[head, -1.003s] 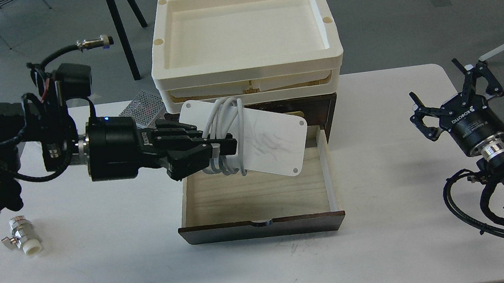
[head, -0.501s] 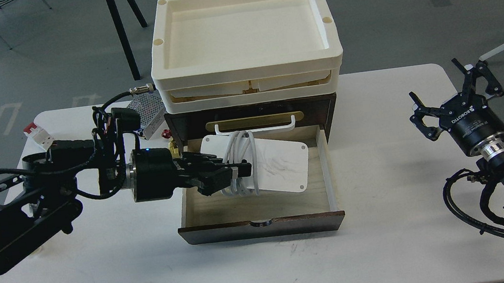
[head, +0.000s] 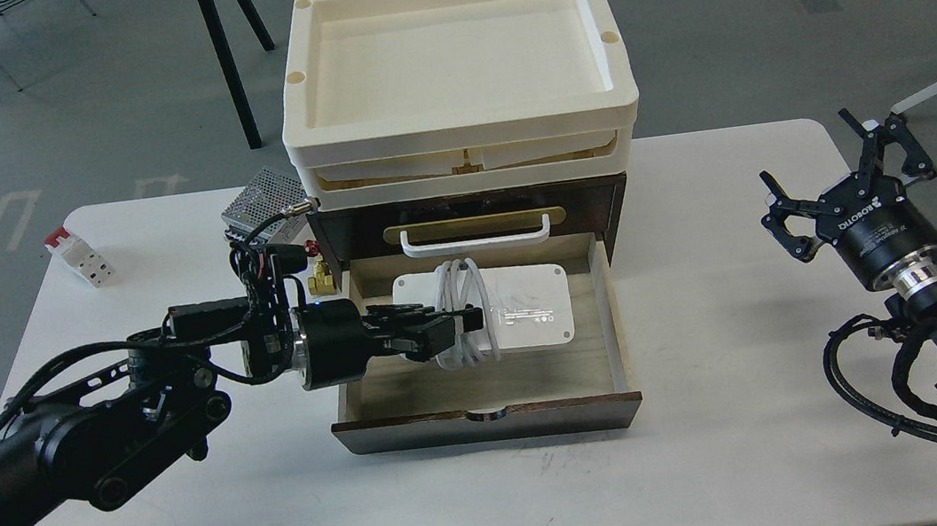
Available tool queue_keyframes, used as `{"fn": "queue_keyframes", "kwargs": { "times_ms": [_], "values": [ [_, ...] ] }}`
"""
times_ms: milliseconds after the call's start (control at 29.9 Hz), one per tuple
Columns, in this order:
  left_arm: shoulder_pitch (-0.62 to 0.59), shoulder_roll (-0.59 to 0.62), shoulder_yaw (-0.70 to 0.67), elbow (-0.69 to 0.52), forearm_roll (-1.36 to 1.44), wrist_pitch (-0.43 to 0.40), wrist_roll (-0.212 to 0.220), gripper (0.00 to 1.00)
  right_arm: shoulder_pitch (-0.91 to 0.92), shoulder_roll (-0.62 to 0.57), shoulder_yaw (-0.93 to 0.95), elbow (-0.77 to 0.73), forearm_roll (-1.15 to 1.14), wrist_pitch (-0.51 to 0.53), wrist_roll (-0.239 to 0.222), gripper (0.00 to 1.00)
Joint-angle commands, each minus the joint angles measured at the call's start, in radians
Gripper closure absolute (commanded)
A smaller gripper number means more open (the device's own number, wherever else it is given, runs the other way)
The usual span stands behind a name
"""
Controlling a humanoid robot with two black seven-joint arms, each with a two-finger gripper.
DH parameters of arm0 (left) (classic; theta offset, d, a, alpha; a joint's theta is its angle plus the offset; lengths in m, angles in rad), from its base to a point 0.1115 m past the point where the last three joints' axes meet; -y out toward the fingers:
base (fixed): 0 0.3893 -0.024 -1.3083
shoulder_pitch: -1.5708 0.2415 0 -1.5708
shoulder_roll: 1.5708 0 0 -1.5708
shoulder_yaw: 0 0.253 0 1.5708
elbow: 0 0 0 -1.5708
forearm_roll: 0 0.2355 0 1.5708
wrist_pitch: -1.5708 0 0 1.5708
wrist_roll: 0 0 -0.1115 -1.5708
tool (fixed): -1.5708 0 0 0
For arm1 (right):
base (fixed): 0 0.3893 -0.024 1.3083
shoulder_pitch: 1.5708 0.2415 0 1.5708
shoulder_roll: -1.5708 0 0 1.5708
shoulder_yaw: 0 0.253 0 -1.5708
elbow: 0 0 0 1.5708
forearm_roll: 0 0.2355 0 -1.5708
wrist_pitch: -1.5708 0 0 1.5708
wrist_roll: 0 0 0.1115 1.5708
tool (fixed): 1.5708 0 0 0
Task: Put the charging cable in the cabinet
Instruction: 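Lower the cable into the drawer with the left gripper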
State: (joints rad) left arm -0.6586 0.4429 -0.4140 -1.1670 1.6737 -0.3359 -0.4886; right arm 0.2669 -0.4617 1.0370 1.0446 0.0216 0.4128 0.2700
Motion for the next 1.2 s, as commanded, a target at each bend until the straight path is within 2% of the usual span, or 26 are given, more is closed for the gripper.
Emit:
{"fn": "queue_keyframes", "kwargs": {
  "times_ms": [0, 167, 267, 368, 435, 535, 602, 669, 969, 1170],
  "values": [
    [0.000, -0.033, 0.035, 0.033, 0.000, 0.031, 0.000, 0.93, 0.000, 0.000, 0.000, 0.000, 0.000, 0.001, 0.000, 0.01],
    [-0.001, -0.058, 0.061, 0.050, 0.000, 0.034, 0.000, 0.91, 0.000, 0.000, 0.001, 0.000, 0.000, 0.000, 0.000, 0.01],
    [-0.004, -0.073, 0.061, 0.073, 0.000, 0.034, 0.000, 0.86, 0.000, 0.000, 0.002, 0.000, 0.000, 0.000, 0.000, 0.01],
    [-0.009, -0.095, 0.061, 0.090, 0.000, 0.032, 0.000, 0.73, 0.000, 0.000, 0.002, 0.000, 0.000, 0.001, 0.000, 0.01],
    [-0.012, -0.104, 0.061, 0.104, 0.000, 0.031, 0.000, 0.58, -0.001, 0.000, 0.003, 0.000, 0.000, 0.001, 0.000, 0.01],
    [-0.012, -0.107, 0.061, 0.105, 0.000, 0.029, 0.000, 0.44, 0.000, 0.000, 0.003, 0.000, 0.000, 0.001, 0.000, 0.01],
    [-0.015, -0.107, 0.061, 0.105, 0.000, 0.028, 0.000, 0.38, 0.000, 0.000, 0.003, 0.000, 0.000, 0.001, 0.000, 0.01],
    [-0.018, -0.107, 0.061, 0.107, 0.000, 0.028, 0.000, 0.27, 0.000, 0.000, 0.003, 0.000, 0.000, 0.001, 0.000, 0.01],
    [-0.042, -0.105, 0.063, 0.110, 0.012, 0.026, 0.000, 0.18, 0.000, 0.000, 0.005, 0.000, 0.001, 0.001, 0.000, 0.01],
    [-0.041, -0.112, 0.063, 0.110, 0.107, 0.026, 0.000, 0.18, 0.000, 0.000, 0.005, 0.000, 0.000, 0.001, 0.000, 0.01]
  ]
}}
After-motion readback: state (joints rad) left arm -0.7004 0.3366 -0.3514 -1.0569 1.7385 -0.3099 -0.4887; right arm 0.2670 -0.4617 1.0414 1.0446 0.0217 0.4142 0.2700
